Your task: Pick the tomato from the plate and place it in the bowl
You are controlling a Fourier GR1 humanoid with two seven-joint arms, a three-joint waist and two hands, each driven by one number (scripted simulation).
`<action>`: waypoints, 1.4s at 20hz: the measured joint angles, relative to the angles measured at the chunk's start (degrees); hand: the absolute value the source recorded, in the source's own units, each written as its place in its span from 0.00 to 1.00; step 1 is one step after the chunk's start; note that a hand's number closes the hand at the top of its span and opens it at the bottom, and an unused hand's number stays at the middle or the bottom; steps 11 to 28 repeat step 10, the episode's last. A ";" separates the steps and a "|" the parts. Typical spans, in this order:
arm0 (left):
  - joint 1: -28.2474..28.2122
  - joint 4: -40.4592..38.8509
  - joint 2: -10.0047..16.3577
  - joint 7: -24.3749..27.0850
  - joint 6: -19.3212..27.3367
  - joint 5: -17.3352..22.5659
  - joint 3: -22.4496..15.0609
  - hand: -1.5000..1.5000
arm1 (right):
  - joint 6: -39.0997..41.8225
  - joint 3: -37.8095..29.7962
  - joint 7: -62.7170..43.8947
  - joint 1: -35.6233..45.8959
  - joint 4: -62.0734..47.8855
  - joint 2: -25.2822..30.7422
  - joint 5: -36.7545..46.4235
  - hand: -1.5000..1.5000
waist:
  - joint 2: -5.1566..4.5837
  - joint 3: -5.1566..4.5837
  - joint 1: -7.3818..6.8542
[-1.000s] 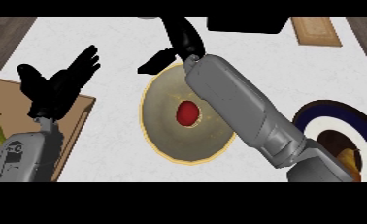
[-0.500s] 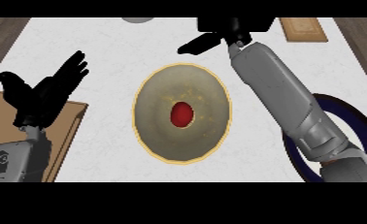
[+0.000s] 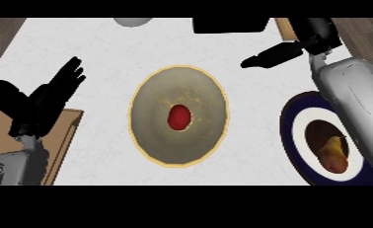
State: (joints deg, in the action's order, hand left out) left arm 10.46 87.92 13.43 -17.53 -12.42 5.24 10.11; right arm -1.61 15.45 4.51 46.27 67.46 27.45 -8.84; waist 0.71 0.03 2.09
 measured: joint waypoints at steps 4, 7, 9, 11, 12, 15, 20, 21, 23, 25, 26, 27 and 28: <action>-1.40 0.13 0.10 0.88 0.02 -0.21 0.41 0.50 | 7.94 -3.85 2.46 -8.69 10.79 5.00 -7.77 0.00 | 0.13 0.01 0.72; -1.63 0.77 0.14 0.42 0.25 -0.16 0.58 0.50 | 14.41 -7.73 3.68 -16.18 17.24 8.83 -15.10 0.00 | 0.18 0.03 1.26; -1.81 0.93 -0.26 0.57 0.45 -0.24 0.41 0.50 | 18.52 -10.51 5.39 -22.06 20.64 11.21 -19.37 1.00 | 0.09 0.04 1.34; -1.99 1.51 -0.16 0.14 0.35 -0.06 0.43 0.50 | 20.11 -11.86 6.24 -25.31 22.93 12.39 -20.88 1.00 | 0.08 0.04 1.25; -1.99 1.51 -0.16 0.14 0.35 -0.06 0.43 0.50 | 20.11 -11.86 6.24 -25.31 22.93 12.39 -20.88 1.00 | 0.08 0.04 1.25; -1.99 1.51 -0.16 0.14 0.35 -0.06 0.43 0.50 | 20.11 -11.86 6.24 -25.31 22.93 12.39 -20.88 1.00 | 0.08 0.04 1.25; -1.99 1.51 -0.16 0.14 0.35 -0.06 0.43 0.50 | 20.11 -11.86 6.24 -25.31 22.93 12.39 -20.88 1.00 | 0.08 0.04 1.25; -1.99 1.51 -0.16 0.14 0.35 -0.06 0.43 0.50 | 20.11 -11.86 6.24 -25.31 22.93 12.39 -20.88 1.00 | 0.08 0.04 1.25; -1.99 1.51 -0.16 0.14 0.35 -0.06 0.43 0.50 | 20.11 -11.86 6.24 -25.31 22.93 12.39 -20.88 1.00 | 0.08 0.04 1.25; -1.99 1.51 -0.16 0.14 0.35 -0.06 0.43 0.50 | 20.11 -11.86 6.24 -25.31 22.93 12.39 -20.88 1.00 | 0.08 0.04 1.25; -1.99 1.51 -0.16 0.14 0.35 -0.06 0.43 0.50 | 20.11 -11.86 6.24 -25.31 22.93 12.39 -20.88 1.00 | 0.08 0.04 1.25; -1.99 1.51 -0.16 0.14 0.35 -0.06 0.43 0.50 | 20.11 -11.86 6.24 -25.31 22.93 12.39 -20.88 1.00 | 0.08 0.04 1.25; -1.99 1.51 -0.16 0.14 0.35 -0.06 0.43 0.50 | 20.11 -11.86 6.24 -25.31 22.93 12.39 -20.88 1.00 | 0.08 0.04 1.25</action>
